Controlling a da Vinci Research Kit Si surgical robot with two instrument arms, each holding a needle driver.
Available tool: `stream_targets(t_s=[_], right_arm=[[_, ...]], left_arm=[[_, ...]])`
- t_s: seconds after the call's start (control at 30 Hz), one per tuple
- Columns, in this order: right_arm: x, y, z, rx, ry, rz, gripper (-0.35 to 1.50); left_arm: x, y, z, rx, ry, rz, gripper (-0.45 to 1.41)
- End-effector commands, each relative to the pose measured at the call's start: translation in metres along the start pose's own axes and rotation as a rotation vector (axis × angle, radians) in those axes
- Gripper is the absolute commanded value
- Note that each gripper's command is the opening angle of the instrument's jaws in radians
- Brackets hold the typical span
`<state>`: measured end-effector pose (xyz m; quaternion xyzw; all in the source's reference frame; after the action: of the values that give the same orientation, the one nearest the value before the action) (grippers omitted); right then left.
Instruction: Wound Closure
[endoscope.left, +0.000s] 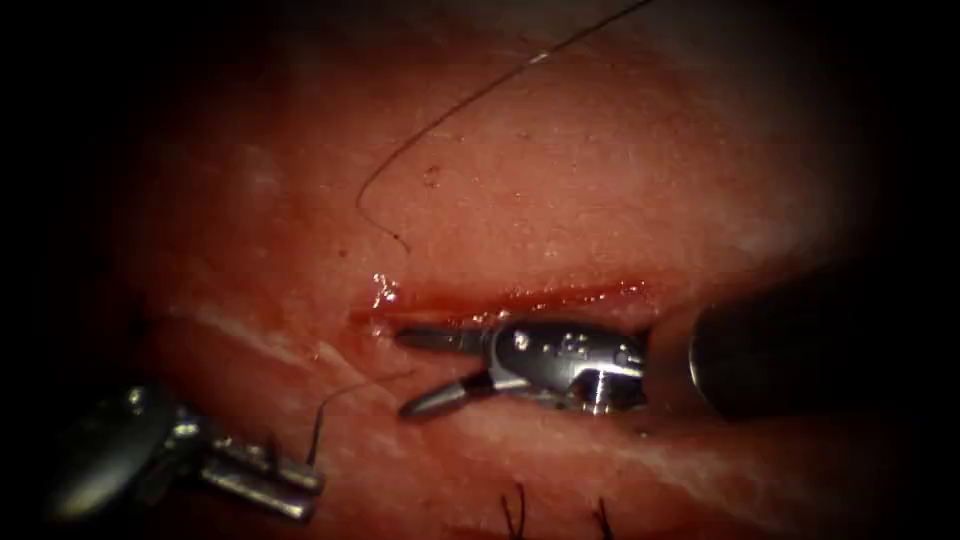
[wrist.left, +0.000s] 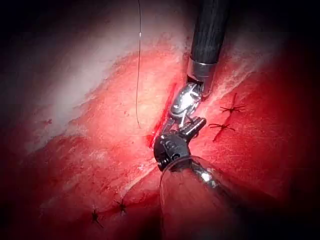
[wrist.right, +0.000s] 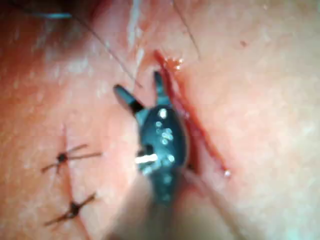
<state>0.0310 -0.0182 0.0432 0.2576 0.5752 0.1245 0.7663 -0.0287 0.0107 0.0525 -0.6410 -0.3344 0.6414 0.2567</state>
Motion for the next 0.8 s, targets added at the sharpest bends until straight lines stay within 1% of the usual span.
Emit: stream_targets(t_s=[0.03,0.07,0.1,0.2,0.23,0.27,0.4,0.47,0.53,0.57,0.6,0.63,0.8], right_arm=[[-0.0013,-0.0004,0.0009,0.001,-0.002,0.001,0.49],[-0.0014,-0.0003,0.0009,0.000,-0.002,0.000,0.47],[-0.0018,0.0000,0.0009,0.002,-0.012,-0.001,0.31],[-0.0021,0.0002,0.0006,0.008,-0.044,0.000,0.01],[-0.0021,0.0003,0.0005,0.011,-0.056,0.000,-0.25],[-0.0021,0.0003,0.0005,0.012,-0.062,0.000,-0.35],[-0.0019,0.0000,0.0004,0.026,-0.062,0.024,-0.35],[-0.0015,-0.0006,0.0002,0.036,-0.069,0.065,-0.35],[-0.0008,-0.0019,-0.0003,0.054,-0.071,0.093,-0.35],[0.0000,-0.0033,-0.0008,0.056,-0.070,0.098,-0.35],[0.0005,-0.0040,-0.0010,0.057,-0.070,0.098,-0.35],[0.0019,-0.0057,-0.0014,0.068,-0.067,0.100,-0.35],[0.0050,-0.0094,-0.0016,0.096,-0.061,0.100,-0.35]], left_arm=[[-0.0007,-0.0002,0.0007,-0.002,0.002,0.002,-0.45],[-0.0006,-0.0001,0.0007,-0.002,0.003,0.001,-0.45],[-0.0001,0.0002,0.0006,0.001,0.004,0.010,-0.45],[0.0007,0.0006,0.0004,0.011,0.008,0.033,-0.45],[0.0012,0.0008,0.0004,0.020,0.010,0.047,-0.45],[0.0014,0.0009,0.0004,0.020,0.010,0.058,-0.45],[0.0023,0.0013,0.0005,0.035,0.011,0.086,-0.45],[0.0028,0.0014,0.0003,0.055,0.007,0.117,-0.45],[0.0033,0.0013,-0.0002,0.079,0.008,0.147,-0.45],[0.0033,0.0011,-0.0007,0.095,0.001,0.174,-0.45],[0.0033,0.0010,-0.0009,0.103,-0.003,0.185,-0.45],[0.0030,0.0005,-0.0015,0.120,-0.011,0.207,-0.45],[0.0023,-0.0013,-0.0033,0.195,-0.021,0.244,-0.45]])
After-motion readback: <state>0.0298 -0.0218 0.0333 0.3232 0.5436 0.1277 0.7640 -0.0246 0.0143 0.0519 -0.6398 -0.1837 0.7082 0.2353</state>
